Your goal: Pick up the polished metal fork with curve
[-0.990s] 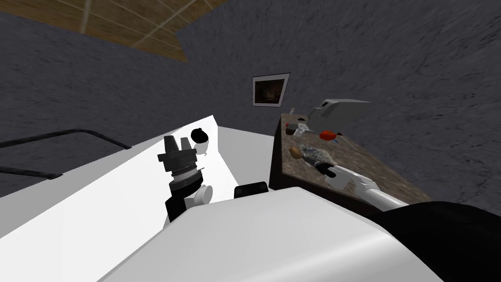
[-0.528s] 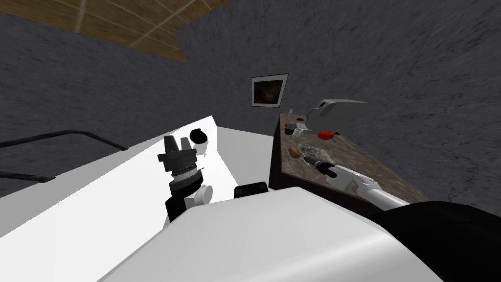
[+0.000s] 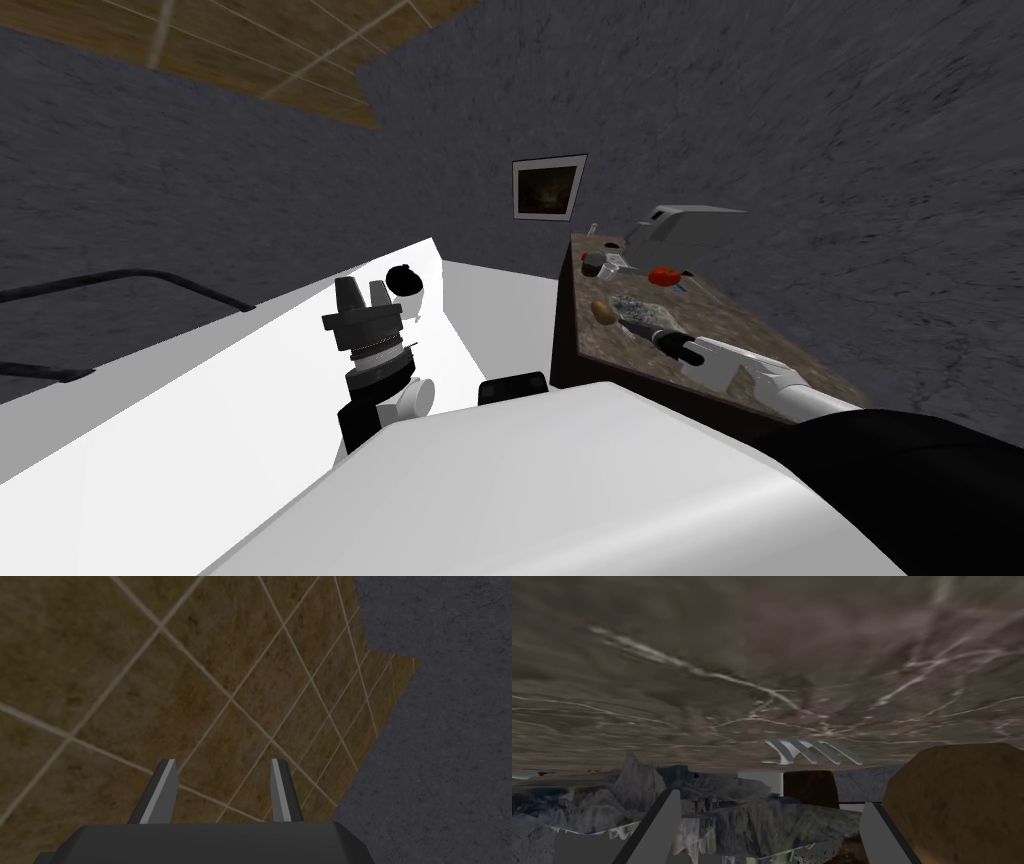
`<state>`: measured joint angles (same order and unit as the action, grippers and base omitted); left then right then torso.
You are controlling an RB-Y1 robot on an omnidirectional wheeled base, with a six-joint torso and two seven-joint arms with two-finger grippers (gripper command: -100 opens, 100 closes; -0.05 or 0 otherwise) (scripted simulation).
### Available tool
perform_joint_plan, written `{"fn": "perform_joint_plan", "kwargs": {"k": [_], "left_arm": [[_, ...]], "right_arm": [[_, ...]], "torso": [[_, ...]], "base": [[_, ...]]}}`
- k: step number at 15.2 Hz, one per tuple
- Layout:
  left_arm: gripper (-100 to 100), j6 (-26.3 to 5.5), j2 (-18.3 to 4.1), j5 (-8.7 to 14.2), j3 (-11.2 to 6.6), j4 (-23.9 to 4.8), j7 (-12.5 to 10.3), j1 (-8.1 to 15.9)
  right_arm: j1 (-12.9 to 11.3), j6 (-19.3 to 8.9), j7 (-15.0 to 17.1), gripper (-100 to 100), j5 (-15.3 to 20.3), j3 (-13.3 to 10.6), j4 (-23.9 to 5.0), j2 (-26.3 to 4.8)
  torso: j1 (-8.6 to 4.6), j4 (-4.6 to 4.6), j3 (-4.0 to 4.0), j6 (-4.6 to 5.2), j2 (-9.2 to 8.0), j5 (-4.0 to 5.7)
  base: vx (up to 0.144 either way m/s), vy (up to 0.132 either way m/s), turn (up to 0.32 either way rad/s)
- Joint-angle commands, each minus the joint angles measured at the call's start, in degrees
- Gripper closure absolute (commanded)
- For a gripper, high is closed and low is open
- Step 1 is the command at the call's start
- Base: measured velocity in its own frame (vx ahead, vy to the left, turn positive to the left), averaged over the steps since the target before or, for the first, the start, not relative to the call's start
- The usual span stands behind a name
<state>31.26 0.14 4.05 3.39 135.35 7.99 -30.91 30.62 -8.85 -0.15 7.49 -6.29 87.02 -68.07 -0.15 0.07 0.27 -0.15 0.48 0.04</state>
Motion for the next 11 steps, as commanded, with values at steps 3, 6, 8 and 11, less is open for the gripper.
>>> {"fn": "perform_joint_plan", "kwargs": {"k": [3, 6, 8, 11], "left_arm": [[0, 0.00, 0.00, 0.00, 0.00, 0.00, 0.00, 0.00], [0, 0.00, 0.00, 0.00, 0.00, 0.00, 0.00, 0.00], [0, 0.00, 0.00, 0.00, 0.00, 0.00, 0.00, 0.00], [0, 0.00, 0.00, 0.00, 0.00, 0.00, 0.00, 0.00]], "right_arm": [[2.50, 1.30, 1.91, -100, -2.61, -1.52, 1.49, -5.03], [4.01, 2.01, 3.01, -100, -4.14, -2.44, 2.35, -8.12], [4.75, 2.36, 3.55, -100, -4.90, -2.89, 2.76, -9.55], [6.74, 3.35, 5.05, -100, -7.00, -4.10, 3.84, -13.52]], "torso": [[-0.04, -0.01, 0.00, 0.00, 0.00, -0.01], [-0.09, 0.00, 0.04, -0.04, 0.08, 0.00], [-0.14, 0.01, 0.08, -0.05, 0.16, 0.01], [-0.18, 0.02, 0.09, -0.07, 0.17, 0.03]], "base": [[0.065, -0.017, -0.011], [0.070, -0.020, -0.011], [0.082, -0.017, -0.012], [0.064, -0.006, -0.009]]}}
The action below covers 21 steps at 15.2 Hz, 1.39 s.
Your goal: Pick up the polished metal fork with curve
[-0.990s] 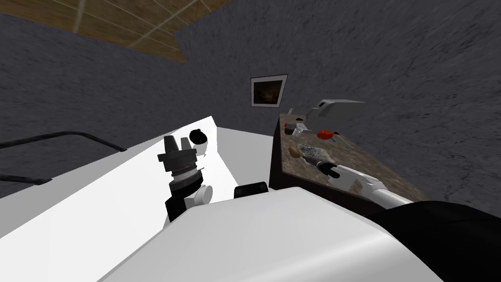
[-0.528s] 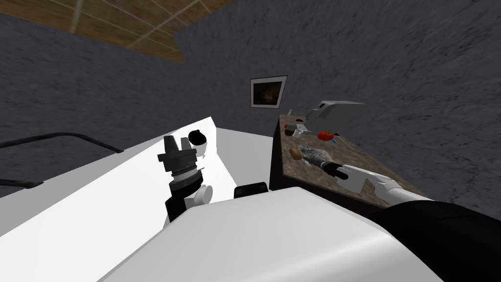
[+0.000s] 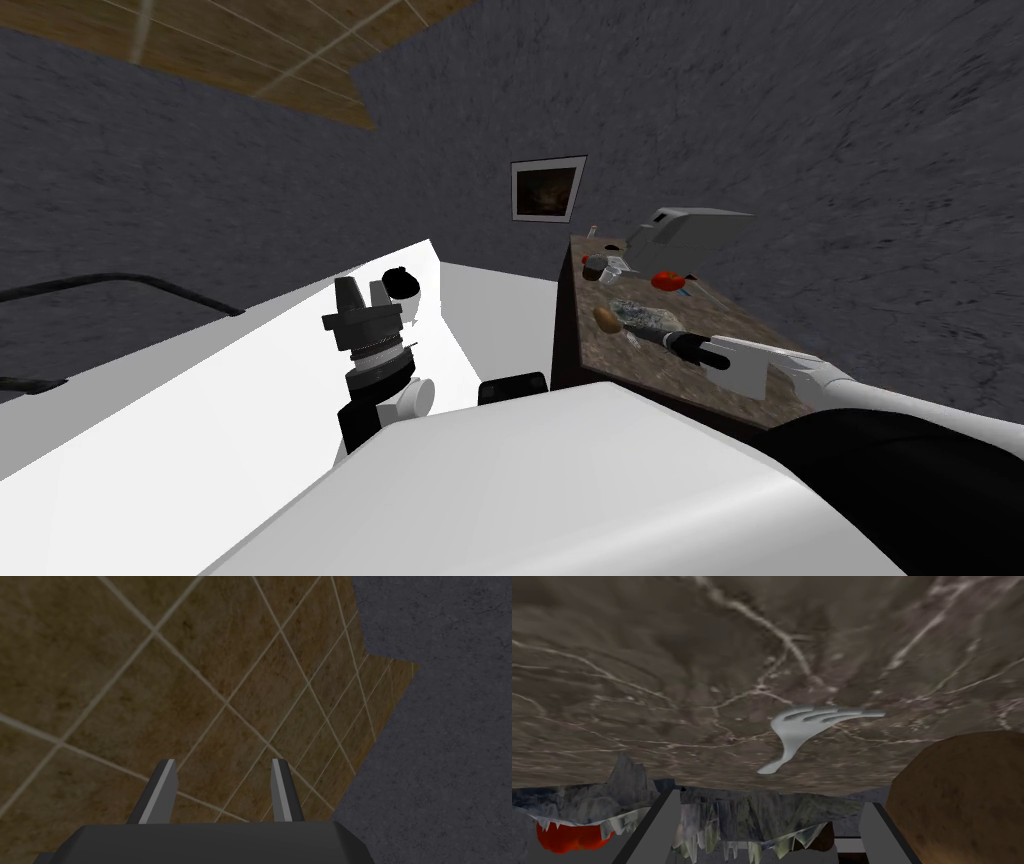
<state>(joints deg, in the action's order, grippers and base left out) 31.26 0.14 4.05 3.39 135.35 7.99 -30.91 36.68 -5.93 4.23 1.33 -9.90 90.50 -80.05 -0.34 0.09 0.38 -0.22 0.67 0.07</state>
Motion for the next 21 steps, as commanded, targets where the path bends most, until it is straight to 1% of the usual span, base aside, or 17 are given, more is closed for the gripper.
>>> {"fn": "perform_joint_plan", "kwargs": {"k": [1, 7, 12, 13, 15, 16, 19, 20, 21], "left_arm": [[0, 0.00, 0.00, 0.00, 0.00, 0.00, 0.00, 0.00], [0, 0.00, 0.00, 0.00, 0.00, 0.00, 0.00, 0.00], [0, 0.00, 0.00, 0.00, 0.00, 0.00, 0.00, 0.00], [0, 0.00, 0.00, 0.00, 0.00, 0.00, 0.00, 0.00], [0, 0.00, 0.00, 0.00, 0.00, 0.00, 0.00, 0.00], [0, 0.00, 0.00, 0.00, 0.00, 0.00, 0.00, 0.00], [0, 0.00, 0.00, 0.00, 0.00, 0.00, 0.00, 0.00], [0, 0.00, 0.00, 0.00, 0.00, 0.00, 0.00, 0.00], [0, 0.00, 0.00, 0.00, 0.00, 0.00, 0.00, 0.00]], "right_arm": [[1.28, 0.73, 1.13, -100, -1.48, -0.84, 0.67, -2.76], [4.72, 2.27, 3.65, -100, -5.01, -2.78, 2.29, -9.54], [8.09, 3.55, 5.95, -100, -8.22, -4.77, 3.67, -15.76], [8.09, 3.55, 5.95, -100, -8.22, -4.77, 3.67, -15.82], [9.69, 4.13, 7.03, -100, -9.72, -5.74, 4.28, -18.75], [9.69, 4.13, 7.03, -100, -9.72, -5.74, 4.28, -18.75], [12.27, 5.06, 8.74, -100, -12.13, -7.36, 5.16, -23.26], [12.27, 5.06, 8.74, -100, -12.13, -7.36, 5.16, -23.30], [13.12, 5.38, 9.31, -100, -12.93, -7.91, 5.44, -24.78]], "torso": [[0.00, 0.00, 0.00, 0.00, 0.00, 0.00], [-0.04, 0.00, 0.00, 0.00, -0.01, 0.01], [0.05, -0.01, -0.03, 0.00, -0.05, -0.01], [0.08, -0.01, -0.02, 0.00, -0.04, -0.02], [0.06, -0.01, -0.03, 0.00, -0.05, -0.01], [0.04, -0.01, -0.02, 0.00, -0.03, -0.01], [0.01, -0.01, -0.01, 0.01, -0.02, -0.01], [0.01, 0.00, 0.00, 0.01, 0.01, 0.00], [0.01, 0.01, 0.02, 0.00, 0.03, 0.00]], "base": [[0.071, -0.001, -0.011], [0.058, 0.002, -0.017], [0.045, 0.021, -0.022], [0.046, 0.029, -0.017], [0.050, 0.019, -0.017], [0.051, 0.015, -0.015], [0.057, 0.012, -0.022], [0.068, 0.015, -0.021], [0.063, 0.014, -0.017]]}}
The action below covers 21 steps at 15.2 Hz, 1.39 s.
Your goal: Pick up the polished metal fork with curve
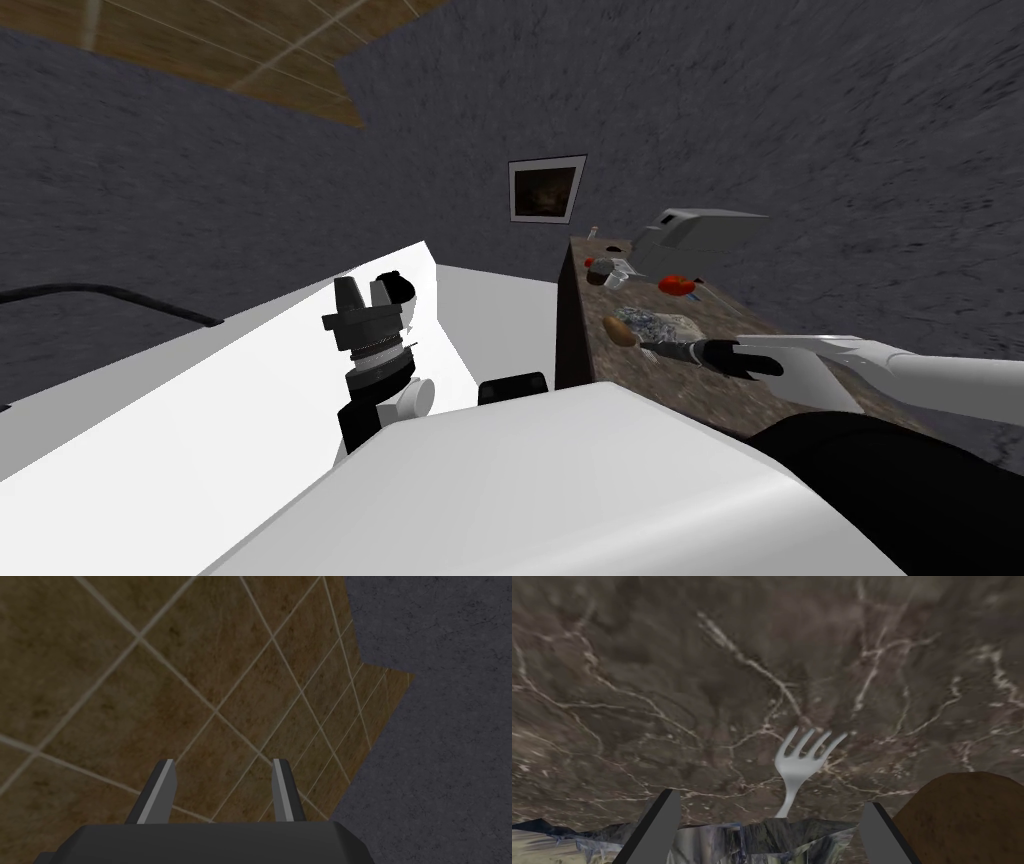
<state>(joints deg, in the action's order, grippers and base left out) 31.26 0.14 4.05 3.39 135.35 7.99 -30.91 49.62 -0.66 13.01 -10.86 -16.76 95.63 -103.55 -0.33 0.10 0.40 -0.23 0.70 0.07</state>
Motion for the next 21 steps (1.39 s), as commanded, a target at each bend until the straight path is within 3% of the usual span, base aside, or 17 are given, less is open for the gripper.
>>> {"fn": "perform_joint_plan", "kwargs": {"k": [1, 7, 11, 14, 18, 19, 21], "left_arm": [[0, 0.00, 0.00, 0.00, 0.00, 0.00, 0.00, 0.00], [0, 0.00, 0.00, 0.00, 0.00, 0.00, 0.00, 0.00], [0, 0.00, 0.00, 0.00, 0.00, 0.00, 0.00, 0.01], [0, 0.00, 0.00, 0.00, 0.00, 0.00, 0.00, 0.00], [0, 0.00, 0.00, 0.00, 0.00, 0.00, 0.00, 0.00], [0, 0.00, 0.00, 0.00, 0.00, 0.00, 0.00, 0.01], [0, 0.00, 0.00, 0.00, 0.00, 0.00, 0.00, 0.01]], "right_arm": [[1.00, 0.42, 1.08, -100, -1.52, -1.58, 0.59, -2.69], [3.08, 1.36, 2.54, -100, -3.60, -2.96, 1.40, -6.34], [3.08, 1.36, 2.54, -100, -3.60, -2.96, 1.40, -6.34], [4.30, 2.51, 3.72, -100, -5.28, -3.58, 2.73, -9.20], [4.30, 2.51, 3.72, -100, -5.28, -3.58, 2.73, -9.20], [5.16, 2.52, 3.93, -100, -5.13, -2.66, 2.67, -9.20], [4.78, 2.30, 3.05, -100, -4.28, -3.16, 1.63, -6.68]], "torso": [[0.00, 0.00, 0.00, 0.00, 0.00, 0.00], [-0.09, -0.01, -0.02, 0.00, -0.05, 0.03], [-0.08, -0.05, -0.11, 0.01, -0.20, 0.03], [-0.11, -0.04, -0.09, 0.00, -0.15, 0.02], [-0.17, -0.02, -0.04, 0.00, -0.08, 0.05], [-0.13, -0.04, -0.09, 0.01, -0.16, 0.04], [-0.09, -0.06, -0.14, 0.01, -0.24, 0.04]], "base": [[0.071, 0.013, -0.019], [0.059, -0.001, -0.006], [0.015, -0.001, -0.001], [0.048, -0.018, 0.013], [0.042, -0.021, 0.012], [0.000, 0.000, 0.000], [0.010, 0.009, 0.059]]}}
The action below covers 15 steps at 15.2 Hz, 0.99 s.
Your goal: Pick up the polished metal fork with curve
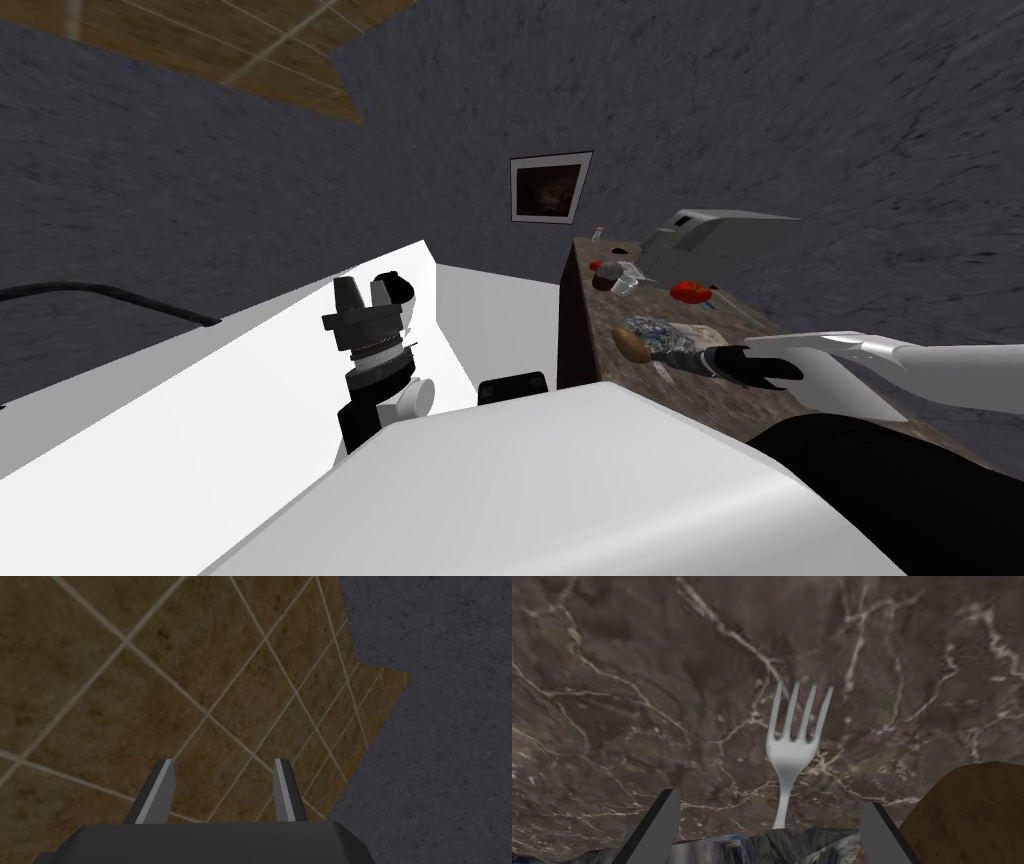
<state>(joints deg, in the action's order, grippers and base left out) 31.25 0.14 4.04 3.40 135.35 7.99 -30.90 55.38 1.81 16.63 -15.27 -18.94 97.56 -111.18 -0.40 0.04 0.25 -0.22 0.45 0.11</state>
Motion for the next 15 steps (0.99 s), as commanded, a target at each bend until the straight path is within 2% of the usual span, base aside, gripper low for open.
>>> {"fn": "perform_joint_plan", "kwargs": {"k": [1, 3, 5, 6, 7, 9, 10, 12, 15], "left_arm": [[0, 0.00, 0.00, 0.00, 0.00, 0.00, 0.00, 0.00], [0, 0.00, 0.00, 0.00, 0.00, 0.00, 0.00, 0.00], [0, 0.00, 0.00, 0.00, 0.00, 0.00, 0.00, 0.00], [0, 0.00, 0.00, 0.00, 0.00, 0.00, 0.00, 0.00], [0, 0.00, 0.00, 0.00, 0.00, 0.00, 0.00, 0.00], [0, 0.00, 0.00, 0.00, 0.00, 0.00, 0.00, 0.00], [0, 0.00, 0.00, 0.00, 0.00, 0.00, 0.00, 0.00], [0, 0.00, 0.00, 0.00, 0.00, 0.00, 0.00, 0.00], [0, 0.00, 0.00, 0.00, 0.00, 0.00, 0.00, 0.00]], "right_arm": [[-1.10, -0.28, -0.99, -100, 0.58, -1.15, -0.84, 2.21], [-1.22, -0.39, -1.41, -100, 1.02, -1.32, -1.37, 3.47], [-2.23, -0.39, 0.86, -100, 3.14, -2.18, -1.37, 3.47], [-1.22, -0.39, -0.10, -100, 1.81, -1.32, -1.37, 3.47], [-1.22, -0.39, -1.32, -100, 1.02, -1.32, -1.37, 3.47], [-1.58, -0.40, -0.56, -100, 1.60, -1.66, -1.37, 3.46], [-1.04, -0.23, -0.78, 100, 0.36, -1.06, -0.58, 1.57], [-0.92, -0.12, -0.36, 100, -0.08, -0.89, -0.05, 0.31], [-0.92, -0.12, -0.36, 100, -0.08, -0.89, -0.05, 0.31]], "torso": [[0.00, 0.00, 0.00, 0.00, 0.00, 0.00], [0.03, 0.00, 0.00, 0.00, 0.00, -0.01], [0.03, 0.00, 0.00, 0.01, 0.00, -0.01], [0.02, 0.00, -0.01, 0.01, -0.01, -0.02], [0.01, -0.01, -0.02, 0.01, -0.03, -0.01], [-0.01, -0.01, -0.03, 0.01, -0.05, -0.01], [-0.01, -0.01, -0.03, 0.00, -0.05, -0.01], [-0.04, -0.02, -0.04, 0.01, -0.07, -0.01], [-0.04, -0.02, -0.05, 0.00, -0.08, 0.00]], "base": [[0.015, 0.018, 0.078], [0.016, 0.016, 0.053], [0.009, 0.008, 0.005], [0.000, 0.000, 0.000], [0.000, 0.000, 0.000], [0.000, 0.000, 0.000], [-0.005, -0.008, -0.057], [-0.013, -0.015, -0.062], [-0.007, -0.005, -0.005]]}}
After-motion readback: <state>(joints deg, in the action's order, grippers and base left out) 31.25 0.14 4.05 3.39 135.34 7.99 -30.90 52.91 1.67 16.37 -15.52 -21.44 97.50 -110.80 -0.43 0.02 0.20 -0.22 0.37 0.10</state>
